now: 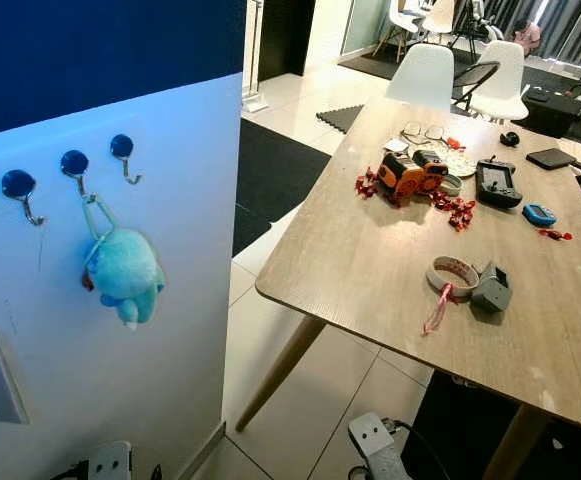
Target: Hang keys on a hook
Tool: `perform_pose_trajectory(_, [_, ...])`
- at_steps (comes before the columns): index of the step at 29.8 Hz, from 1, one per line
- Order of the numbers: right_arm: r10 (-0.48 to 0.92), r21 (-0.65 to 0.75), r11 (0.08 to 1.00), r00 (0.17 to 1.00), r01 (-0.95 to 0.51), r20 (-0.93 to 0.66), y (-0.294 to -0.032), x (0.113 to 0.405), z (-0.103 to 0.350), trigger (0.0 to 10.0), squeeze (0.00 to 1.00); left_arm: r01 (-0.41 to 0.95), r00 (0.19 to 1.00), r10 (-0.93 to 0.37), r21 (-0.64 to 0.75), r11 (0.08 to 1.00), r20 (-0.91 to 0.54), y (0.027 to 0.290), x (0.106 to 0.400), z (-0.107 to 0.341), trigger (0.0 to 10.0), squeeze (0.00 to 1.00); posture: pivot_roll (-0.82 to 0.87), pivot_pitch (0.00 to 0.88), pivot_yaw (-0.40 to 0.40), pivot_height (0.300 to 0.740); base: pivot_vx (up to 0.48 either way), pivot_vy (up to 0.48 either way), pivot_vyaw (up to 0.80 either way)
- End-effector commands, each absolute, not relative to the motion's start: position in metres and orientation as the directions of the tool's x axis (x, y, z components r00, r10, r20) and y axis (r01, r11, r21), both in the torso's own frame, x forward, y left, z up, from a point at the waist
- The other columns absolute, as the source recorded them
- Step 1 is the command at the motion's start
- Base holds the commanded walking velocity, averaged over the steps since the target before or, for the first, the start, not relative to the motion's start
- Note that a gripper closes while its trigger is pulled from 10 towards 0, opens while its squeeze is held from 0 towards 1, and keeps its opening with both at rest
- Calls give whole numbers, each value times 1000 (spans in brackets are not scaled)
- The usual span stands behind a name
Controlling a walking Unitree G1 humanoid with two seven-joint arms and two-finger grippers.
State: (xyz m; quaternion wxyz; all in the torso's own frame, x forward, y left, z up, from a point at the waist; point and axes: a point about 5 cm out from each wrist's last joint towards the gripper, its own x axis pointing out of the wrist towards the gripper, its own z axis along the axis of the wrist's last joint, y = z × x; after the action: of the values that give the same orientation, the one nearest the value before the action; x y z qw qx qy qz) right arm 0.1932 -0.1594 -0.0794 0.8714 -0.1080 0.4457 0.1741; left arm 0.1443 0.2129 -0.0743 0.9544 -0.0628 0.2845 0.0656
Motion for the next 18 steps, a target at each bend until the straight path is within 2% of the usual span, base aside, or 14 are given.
perform_pose_trajectory(1, [201, -34, 918, 538, -395, -819, -162, 190, -81, 10000, 0, -153, 826, 81, -83, 985, -558, 210, 140, -76, 10000, 0, 103, 48, -104, 740, 0, -454, 0])
perform_pose_trajectory(8, [198, -36, 919, 538, -394, -819, -163, 190, -81, 10000, 0, -159, 832, 88, -84, 984, -549, 209, 140, -75, 10000, 0, 103, 51, -105, 740, 0, -426, 0])
perform_pose_trajectory(18, [197, -35, 919, 537, -392, -820, -163, 190, -81, 10000, 0, -167, 818, 95, -76, 983, -567, 211, 138, -77, 10000, 0, 103, 54, -102, 740, 0, 0, 0])
